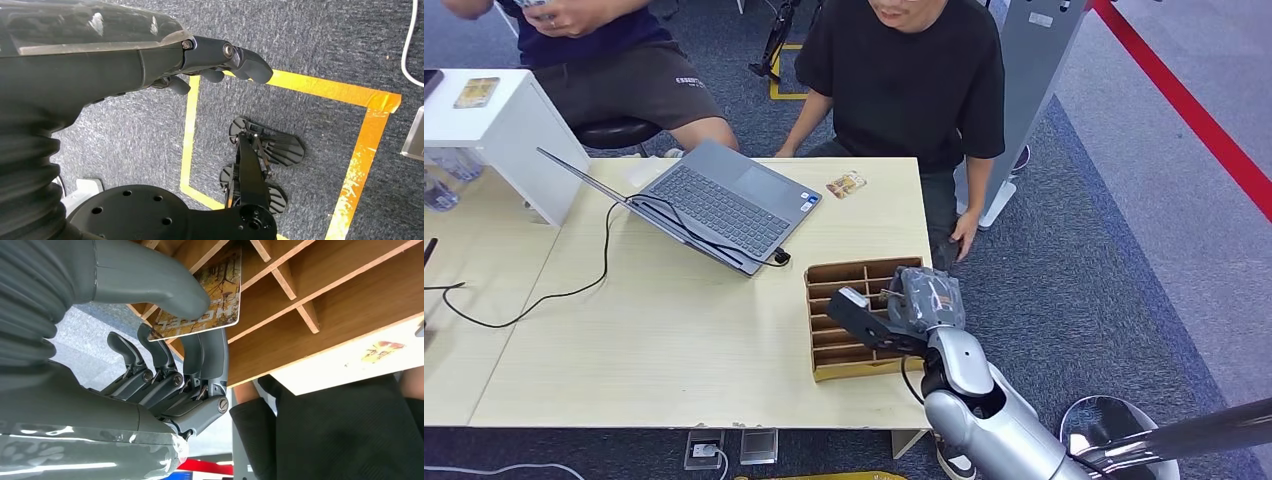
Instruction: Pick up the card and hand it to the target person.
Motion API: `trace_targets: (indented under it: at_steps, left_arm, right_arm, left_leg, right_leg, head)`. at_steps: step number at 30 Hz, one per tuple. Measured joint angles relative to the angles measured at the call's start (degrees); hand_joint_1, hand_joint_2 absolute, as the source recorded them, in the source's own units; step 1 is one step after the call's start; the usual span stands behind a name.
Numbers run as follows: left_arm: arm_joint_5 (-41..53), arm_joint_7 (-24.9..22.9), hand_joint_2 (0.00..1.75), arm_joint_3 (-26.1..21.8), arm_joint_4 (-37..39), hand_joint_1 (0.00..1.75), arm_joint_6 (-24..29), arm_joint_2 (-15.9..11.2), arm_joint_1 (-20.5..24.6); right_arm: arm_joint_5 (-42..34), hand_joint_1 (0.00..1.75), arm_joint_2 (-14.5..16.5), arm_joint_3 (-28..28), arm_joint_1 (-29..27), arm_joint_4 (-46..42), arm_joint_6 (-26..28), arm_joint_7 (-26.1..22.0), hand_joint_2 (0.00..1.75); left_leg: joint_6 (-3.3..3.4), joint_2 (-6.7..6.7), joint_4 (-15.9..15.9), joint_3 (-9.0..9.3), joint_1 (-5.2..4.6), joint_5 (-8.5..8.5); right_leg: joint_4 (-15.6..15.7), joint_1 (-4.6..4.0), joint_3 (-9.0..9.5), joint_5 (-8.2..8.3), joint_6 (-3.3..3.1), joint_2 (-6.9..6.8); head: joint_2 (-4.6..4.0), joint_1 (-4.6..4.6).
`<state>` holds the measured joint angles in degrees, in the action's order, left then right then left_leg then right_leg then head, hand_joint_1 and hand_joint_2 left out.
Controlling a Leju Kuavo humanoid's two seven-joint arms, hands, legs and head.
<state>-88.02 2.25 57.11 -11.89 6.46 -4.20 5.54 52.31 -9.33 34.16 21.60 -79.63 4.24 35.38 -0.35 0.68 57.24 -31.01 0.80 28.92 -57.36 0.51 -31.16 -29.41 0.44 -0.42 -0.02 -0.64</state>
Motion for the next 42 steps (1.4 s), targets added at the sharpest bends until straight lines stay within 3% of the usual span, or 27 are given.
trace_targets:
  at_steps: [10, 25, 30, 42]
  left_arm:
    - [0.4, 0.1, 1.75, 0.0, 0.0, 0.0, -0.5, 0.0, 0.0]
    - [0.0, 0.7, 1.75, 0.0, 0.0, 0.0, -0.6, 0.0, -0.2]
    - [0.0, 0.8, 1.75, 0.0, 0.0, 0.0, -0.5, 0.0, -0.2]
    - [0.4, 0.8, 1.75, 0.0, 0.0, 0.0, -0.6, 0.0, -0.1]
  right_arm:
    - [1.9, 1.55, -0.1, -0.7, -0.7, -1.5, 1.2, -0.3, 1.75]
    - [9.1, 1.55, -1.2, -4.7, -4.5, -18.7, 14.3, -5.3, 1.75]
    - [9.2, 1.55, -1.6, -5.7, -5.9, -22.3, 15.2, -5.9, 1.75]
    - [3.6, 1.55, -1.1, -5.8, -3.4, -19.2, 16.2, -11.3, 1.75]
  left_leg:
    - [0.0, 0.0, 0.0, 0.0, 0.0, 0.0]
    - [0.0, -0.01, 0.0, 0.01, 0.0, 0.0]
    - [0.0, -0.01, 0.0, 0.01, 0.0, 0.0]
    - [0.0, -0.01, 0.0, -0.08, 0.0, 0.0]
  right_leg:
    - [0.0, 0.0, -0.01, 0.0, 0.0, 0.0]
    - [0.0, 0.0, -0.02, 0.0, 0.0, 0.02]
    - [0.0, 0.0, -0.01, 0.0, 0.0, 0.02]
    - [0.0, 0.0, -0.01, 0.0, 0.0, 0.01]
  head:
    - [0.0, -0.02]
    - [0.01, -0.02]
    - [0.01, 0.01]
    - [0.0, -0.02]
